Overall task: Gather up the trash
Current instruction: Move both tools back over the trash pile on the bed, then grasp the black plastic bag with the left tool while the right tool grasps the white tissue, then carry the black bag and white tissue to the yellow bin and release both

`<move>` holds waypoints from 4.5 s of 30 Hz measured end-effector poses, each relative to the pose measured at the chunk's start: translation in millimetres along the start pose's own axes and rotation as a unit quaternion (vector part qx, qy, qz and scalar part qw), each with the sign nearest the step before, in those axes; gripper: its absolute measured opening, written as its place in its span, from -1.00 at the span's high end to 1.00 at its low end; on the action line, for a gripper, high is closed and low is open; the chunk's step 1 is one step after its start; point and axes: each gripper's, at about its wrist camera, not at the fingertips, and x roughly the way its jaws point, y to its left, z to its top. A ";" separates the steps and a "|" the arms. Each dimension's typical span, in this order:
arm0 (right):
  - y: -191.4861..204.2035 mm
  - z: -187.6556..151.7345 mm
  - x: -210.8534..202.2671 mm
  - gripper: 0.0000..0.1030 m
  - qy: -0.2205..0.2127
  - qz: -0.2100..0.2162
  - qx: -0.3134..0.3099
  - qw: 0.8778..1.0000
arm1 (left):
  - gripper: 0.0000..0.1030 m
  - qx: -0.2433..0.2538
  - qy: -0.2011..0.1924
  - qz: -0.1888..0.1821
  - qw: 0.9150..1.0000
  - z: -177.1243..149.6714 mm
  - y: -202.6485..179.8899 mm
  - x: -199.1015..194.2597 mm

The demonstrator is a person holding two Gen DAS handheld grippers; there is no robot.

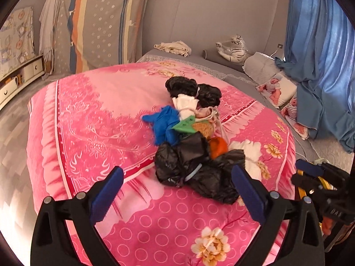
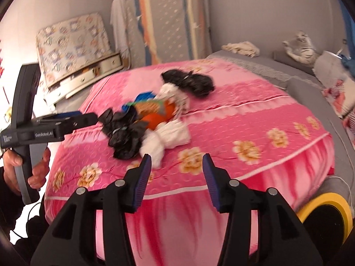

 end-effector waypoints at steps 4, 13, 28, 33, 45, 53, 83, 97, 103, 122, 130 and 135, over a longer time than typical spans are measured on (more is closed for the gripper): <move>8.8 -1.1 15.9 0.12 0.018 0.011 -0.010 1.000 | -0.83 -0.009 0.005 -0.007 1.000 -3.6 4.0 6.6; 20.2 0.8 36.6 0.12 0.041 0.011 -0.032 0.999 | -0.83 -0.025 0.023 -0.019 0.999 -3.5 8.2 27.6; 20.6 11.2 73.9 0.12 0.067 0.020 -0.035 0.997 | -0.79 -0.043 0.037 -0.037 0.998 11.6 11.6 60.6; 22.7 17.0 85.1 -0.01 0.075 0.030 -0.041 0.996 | -0.49 -0.064 0.060 -0.048 0.995 15.4 16.0 78.6; 36.3 32.9 107.6 0.62 0.086 0.054 -0.050 0.994 | 0.08 -0.110 0.066 -0.047 0.991 9.6 40.5 83.3; 14.5 42.1 87.8 0.65 0.046 0.016 -0.012 0.999 | 0.13 -0.107 0.046 -0.022 0.993 8.5 52.7 59.1; -33.8 22.5 -35.1 0.65 -0.051 -0.017 0.067 0.996 | 0.13 -0.057 -0.055 -0.019 0.997 13.2 8.5 -51.0; -59.2 11.1 -78.4 0.64 -0.088 -0.034 0.098 0.991 | 0.13 -0.013 -0.049 -0.060 0.997 19.5 -54.1 -46.2; -77.0 6.9 -96.0 0.64 -0.102 -0.054 0.115 0.987 | 0.12 0.009 -0.044 -0.080 0.996 23.3 -79.8 -38.9; -136.3 -28.0 -148.2 0.64 -0.130 -0.124 0.185 0.966 | 0.12 0.097 -0.034 -0.149 0.984 32.2 -184.1 -20.4; -160.2 -48.1 -172.2 0.64 -0.135 -0.172 0.216 0.952 | 0.12 0.133 -0.020 -0.187 0.973 29.0 -235.2 -4.8; -181.2 -69.3 -181.8 0.64 -0.121 -0.198 0.247 0.941 | 0.12 0.155 -0.002 -0.207 0.966 22.9 -266.4 9.9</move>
